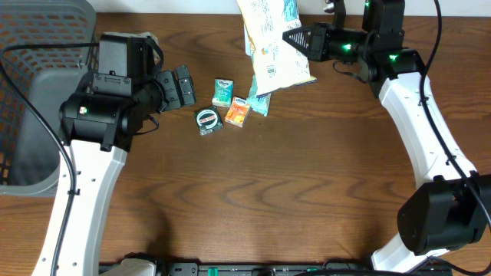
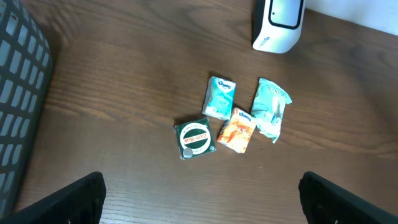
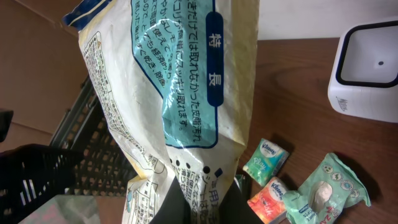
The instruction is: Scan the item barcode
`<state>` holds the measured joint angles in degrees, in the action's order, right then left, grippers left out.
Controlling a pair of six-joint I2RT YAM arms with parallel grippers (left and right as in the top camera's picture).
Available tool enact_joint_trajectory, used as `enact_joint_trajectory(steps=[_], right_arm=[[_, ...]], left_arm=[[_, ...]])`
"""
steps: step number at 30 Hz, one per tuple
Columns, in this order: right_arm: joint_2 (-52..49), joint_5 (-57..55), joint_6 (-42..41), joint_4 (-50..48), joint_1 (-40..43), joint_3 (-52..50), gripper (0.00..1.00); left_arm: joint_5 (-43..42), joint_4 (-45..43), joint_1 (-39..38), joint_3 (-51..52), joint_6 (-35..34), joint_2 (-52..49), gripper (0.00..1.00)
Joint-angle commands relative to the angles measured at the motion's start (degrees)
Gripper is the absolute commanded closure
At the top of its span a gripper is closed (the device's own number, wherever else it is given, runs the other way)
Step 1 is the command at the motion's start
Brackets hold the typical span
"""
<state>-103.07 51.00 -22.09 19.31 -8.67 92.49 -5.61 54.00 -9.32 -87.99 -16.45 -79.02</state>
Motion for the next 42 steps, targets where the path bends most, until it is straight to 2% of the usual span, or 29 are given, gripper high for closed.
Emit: enact_joint_trajectory(steps=[1,16,20,22,27,30,33,37,42], right_arm=[[0.6,1.0,0.9,-0.2,-0.5,0.5,0.99],[0.6,0.9,1.6,0.0,-1.3,0.5,0.99],[0.6,-4.1,3.6,3.1,-1.5,0.5,0.99],[0.6,-13.6,8.2,7.2,-2.3,0.5,0.99],[0.6,-55.1,16.7,16.2,-3.8,0.5,0.99],[0.3,-76.2,20.5,20.3,-4.4,0.5,0.99],[-1.7,-87.4,24.8,24.3,-4.4,0.4,0.99],[-6.5,-101.2,25.0,27.7,-3.6,0.4,0.99],[-12.3,-103.6,26.1,29.9,-3.8,0.4,0.99]], left_arm=[[0.7,0.2,0.1,-0.4,0.3,0.0,0.02],[0.7,0.2,0.1,-0.4,0.3,0.0,0.02],[0.7,0.2,0.1,-0.4,0.3,0.0,0.03],[0.7,0.2,0.1,-0.4,0.3,0.0,0.02],[0.7,0.2,0.1,-0.4,0.3,0.0,0.02],[0.7,0.2,0.1,-0.4,0.3,0.0,0.02],[0.7,0.2,0.1,-0.4,0.3,0.0,0.03],[0.7,0.2,0.1,-0.4,0.3,0.0,0.03],[0.7,0.2,0.1,-0.4,0.3,0.0,0.02]])
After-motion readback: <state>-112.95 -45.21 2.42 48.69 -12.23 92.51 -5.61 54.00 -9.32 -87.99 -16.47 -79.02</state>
